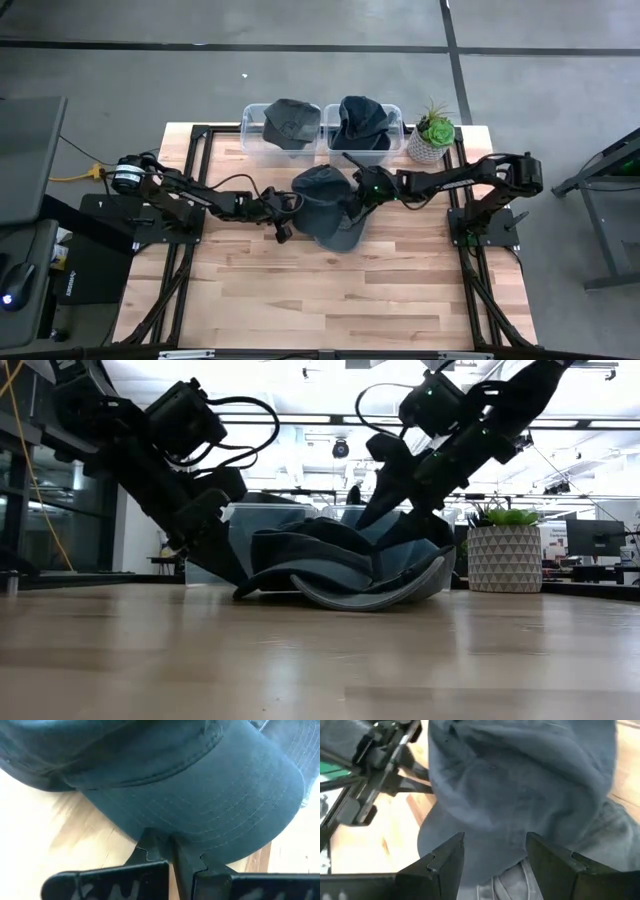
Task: Pick & Place hat
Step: Put the blue cap into the right transparent bin
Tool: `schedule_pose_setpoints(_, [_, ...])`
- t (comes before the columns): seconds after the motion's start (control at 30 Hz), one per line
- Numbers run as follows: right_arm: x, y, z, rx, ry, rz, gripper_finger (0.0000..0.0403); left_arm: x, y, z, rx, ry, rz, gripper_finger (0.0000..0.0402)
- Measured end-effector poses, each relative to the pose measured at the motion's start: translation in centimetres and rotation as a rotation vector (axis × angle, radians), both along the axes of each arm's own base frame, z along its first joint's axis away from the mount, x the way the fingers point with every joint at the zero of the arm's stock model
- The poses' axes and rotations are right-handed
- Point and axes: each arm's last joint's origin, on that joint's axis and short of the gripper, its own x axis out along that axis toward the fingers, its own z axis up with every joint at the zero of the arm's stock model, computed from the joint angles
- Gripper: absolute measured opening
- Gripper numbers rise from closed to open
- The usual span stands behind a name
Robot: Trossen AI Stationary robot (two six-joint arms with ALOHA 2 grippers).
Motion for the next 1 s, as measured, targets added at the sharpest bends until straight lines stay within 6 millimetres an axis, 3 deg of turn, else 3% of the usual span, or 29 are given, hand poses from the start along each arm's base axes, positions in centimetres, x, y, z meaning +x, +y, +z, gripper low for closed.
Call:
schedule_pose_setpoints(0.37, [-0.6, -0.1, -0.6, 0.163, 0.057, -0.214, 0.0204, 0.6, 0.1, 1.5, 0.052, 0.0, 0.006, 0.0])
schedule_pose_setpoints(0.63, [-0.9, -0.2, -1.0, 0.192, 0.095, -0.266, 0.0205, 1.7, 0.2, 3.0, 0.125, -0.041, -0.028, 0.0])
schedule_pose_setpoints(1.0, [-0.5, -1.6, -0.3, 0.065, 0.02, -0.22, 0.0205, 2.0, 0.2, 1.7, 0.127, -0.001, -0.033, 0.0])
